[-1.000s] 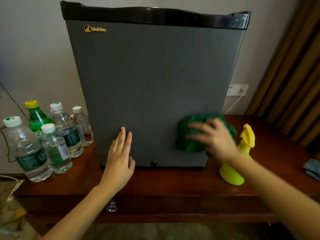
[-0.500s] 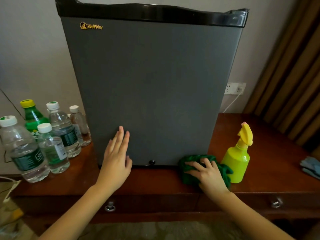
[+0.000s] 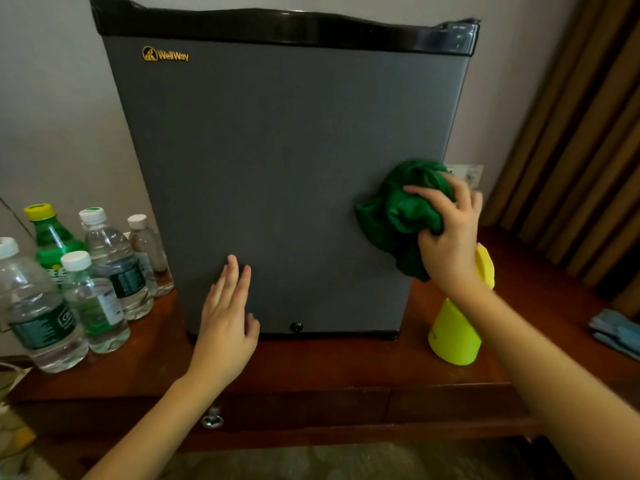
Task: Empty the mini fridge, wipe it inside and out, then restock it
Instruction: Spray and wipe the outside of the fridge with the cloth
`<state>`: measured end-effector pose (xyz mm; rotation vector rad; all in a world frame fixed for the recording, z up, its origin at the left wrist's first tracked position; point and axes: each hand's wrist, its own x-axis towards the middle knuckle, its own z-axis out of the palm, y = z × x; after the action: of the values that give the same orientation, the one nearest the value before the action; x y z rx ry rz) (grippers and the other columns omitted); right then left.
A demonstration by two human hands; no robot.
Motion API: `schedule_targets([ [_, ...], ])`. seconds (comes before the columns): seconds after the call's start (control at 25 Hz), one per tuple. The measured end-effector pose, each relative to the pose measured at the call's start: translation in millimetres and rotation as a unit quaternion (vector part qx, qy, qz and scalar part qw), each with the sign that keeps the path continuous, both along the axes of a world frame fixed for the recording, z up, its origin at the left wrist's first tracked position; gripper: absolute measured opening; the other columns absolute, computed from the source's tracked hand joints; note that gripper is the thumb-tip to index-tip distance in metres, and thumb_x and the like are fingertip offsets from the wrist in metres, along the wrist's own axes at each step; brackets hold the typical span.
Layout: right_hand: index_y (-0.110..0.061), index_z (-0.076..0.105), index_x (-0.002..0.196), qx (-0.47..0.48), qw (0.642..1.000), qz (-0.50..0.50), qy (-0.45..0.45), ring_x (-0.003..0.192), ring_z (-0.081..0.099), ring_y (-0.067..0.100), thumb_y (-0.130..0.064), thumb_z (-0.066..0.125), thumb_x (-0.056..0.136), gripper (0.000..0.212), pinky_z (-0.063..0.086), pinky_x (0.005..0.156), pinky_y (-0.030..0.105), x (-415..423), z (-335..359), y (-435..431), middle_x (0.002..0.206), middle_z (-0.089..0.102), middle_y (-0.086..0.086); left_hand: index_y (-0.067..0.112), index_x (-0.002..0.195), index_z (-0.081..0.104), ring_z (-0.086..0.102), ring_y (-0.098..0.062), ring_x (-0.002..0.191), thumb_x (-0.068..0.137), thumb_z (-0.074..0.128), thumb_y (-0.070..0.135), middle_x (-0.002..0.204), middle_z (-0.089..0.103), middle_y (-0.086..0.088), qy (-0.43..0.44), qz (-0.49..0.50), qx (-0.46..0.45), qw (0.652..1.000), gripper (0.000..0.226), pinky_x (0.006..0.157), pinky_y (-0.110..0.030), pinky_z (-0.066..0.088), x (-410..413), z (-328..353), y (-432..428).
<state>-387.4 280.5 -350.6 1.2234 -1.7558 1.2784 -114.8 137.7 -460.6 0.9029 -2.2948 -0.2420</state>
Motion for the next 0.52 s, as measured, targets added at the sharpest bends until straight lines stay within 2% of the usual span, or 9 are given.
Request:
schedule_targets([
  [0.04, -0.026, 0.062, 0.116, -0.028, 0.998, 0.017, -0.05, 0.121, 0.033, 0.022, 0.015, 0.052, 0.064, 0.068, 0.027, 0.104, 0.027, 3.9, -21.1, -3.9, 0.132, 0.04, 0.004, 0.016, 0.152, 0.011, -0.011, -0.008, 0.144, 0.091, 0.055, 0.008, 0.158, -0.012, 0.004, 0.002, -0.001, 0.0, 1.0, 0.076, 0.119, -0.035, 0.007, 0.2, 0.2, 0.1],
  [0.12, -0.033, 0.056, 0.113, -0.048, 0.988, 0.04, -0.141, 0.127, 0.033, 0.023, 0.019, 0.051, 0.06, 0.074, 0.031, 0.11, 0.04, 12.2, -87.1, -4.2, 0.132, 0.033, -0.001, 0.016, 0.151, 0.012, -0.01, -0.008, 0.144, 0.09, 0.056, 0.007, 0.158, -0.011, 0.004, 0.006, -0.004, 0.0, 1.0, 0.076, 0.12, -0.037, 0.009, 1.1, -0.1, -0.3],
  [0.2, -0.047, 0.05, 0.106, -0.022, 0.967, 0.041, -0.25, 0.127, 0.04, 0.03, 0.024, 0.052, 0.063, 0.083, 0.039, 0.105, 0.052, 17.0, -146.8, 5.1, 0.131, 0.031, -0.005, 0.018, 0.151, 0.01, -0.009, -0.007, 0.145, 0.09, 0.056, 0.007, 0.158, -0.011, 0.005, 0.006, -0.009, 0.003, 1.0, 0.077, 0.12, -0.038, 0.011, 2.9, 0.2, -1.3],
  [0.28, -0.059, 0.04, 0.1, -0.002, 0.947, 0.018, -0.319, 0.12, 0.046, 0.033, 0.025, 0.053, 0.068, 0.091, 0.047, 0.095, 0.054, 22.3, -170.5, 11.2, 0.127, 0.03, -0.007, 0.024, 0.151, 0.005, -0.009, -0.005, 0.145, 0.091, 0.056, 0.007, 0.158, -0.013, 0.009, 0.005, -0.017, 0.006, 1.0, 0.08, 0.12, -0.035, 0.008, 6.0, 0.4, -2.7],
  [0.36, -0.055, 0.04, 0.103, -0.027, 0.95, -0.006, -0.31, 0.121, 0.044, 0.034, 0.024, 0.057, 0.068, 0.087, 0.045, 0.097, 0.054, 29.9, -160.5, 4.5, 0.126, 0.028, -0.007, 0.029, 0.149, 0.0, -0.012, 0.001, 0.142, 0.092, 0.054, 0.008, 0.156, -0.016, 0.014, 0.011, -0.03, 0.007, 0.999, 0.081, 0.118, -0.027, 0.001, 8.4, 2.6, -2.7],
  [0.44, -0.046, 0.045, 0.115, -0.07, 0.956, -0.015, -0.284, 0.127, 0.033, 0.031, 0.018, 0.064, 0.068, 0.082, 0.035, 0.107, 0.053, 47.0, -118.7, -16.2, 0.132, 0.028, 0.0, 0.033, 0.147, -0.002, -0.017, 0.008, 0.138, 0.093, 0.052, 0.01, 0.154, -0.018, 0.021, 0.026, -0.039, 0.015, 0.999, 0.08, 0.114, -0.019, -0.005, 10.4, 3.6, -2.5],
  [0.52, -0.041, 0.051, 0.124, -0.073, 0.977, -0.007, -0.2, 0.125, 0.028, 0.027, 0.009, 0.072, 0.064, 0.081, 0.031, 0.107, 0.046, 76.5, -61.6, -49.9, 0.137, 0.029, -0.001, 0.038, 0.146, 0.001, -0.01, 0.009, 0.14, 0.092, 0.054, 0.009, 0.153, -0.012, 0.027, 0.055, -0.046, 0.033, 0.997, 0.08, 0.114, -0.016, -0.003, 12.0, 5.4, -2.6],
])
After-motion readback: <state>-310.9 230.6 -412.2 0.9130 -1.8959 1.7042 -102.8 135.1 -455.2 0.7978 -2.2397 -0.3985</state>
